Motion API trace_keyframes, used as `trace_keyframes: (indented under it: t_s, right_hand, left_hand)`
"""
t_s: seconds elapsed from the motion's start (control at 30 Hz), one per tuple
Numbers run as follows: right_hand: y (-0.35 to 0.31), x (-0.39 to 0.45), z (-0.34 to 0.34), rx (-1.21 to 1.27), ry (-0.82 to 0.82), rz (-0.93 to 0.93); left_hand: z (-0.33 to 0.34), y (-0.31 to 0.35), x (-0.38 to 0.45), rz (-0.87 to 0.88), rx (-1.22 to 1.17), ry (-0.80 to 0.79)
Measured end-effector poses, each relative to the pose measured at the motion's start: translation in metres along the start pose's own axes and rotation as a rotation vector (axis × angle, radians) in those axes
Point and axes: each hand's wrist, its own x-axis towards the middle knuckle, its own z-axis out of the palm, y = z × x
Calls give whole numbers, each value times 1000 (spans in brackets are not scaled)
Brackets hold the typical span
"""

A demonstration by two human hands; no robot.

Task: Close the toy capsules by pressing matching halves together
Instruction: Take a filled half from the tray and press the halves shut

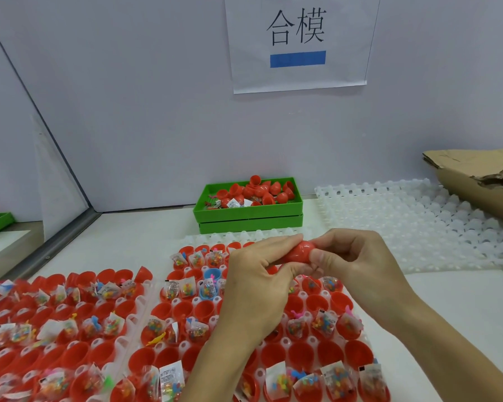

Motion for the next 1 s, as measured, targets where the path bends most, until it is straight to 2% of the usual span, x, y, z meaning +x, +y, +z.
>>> trace_keyframes:
  t_s: [0.17,0.53,0.77,0.9,1.0]
  right_hand:
    - [0,-1,4,17,67,-21]
    - [3,-1,6,-37,82,-26]
    - [3,-2,5,-53,-31,22]
    - [2,-5,11,-88,-105,-17]
    - [2,-6,16,-65,-113,-13]
  left_hand:
    - [1,3,-1,10,-2,45]
    - [7,1,-4,-76,-44,80]
    - [2,4,-2,69,122,29]
    - [4,3,-1,170,266,39]
    - [3,2,0,171,246,49]
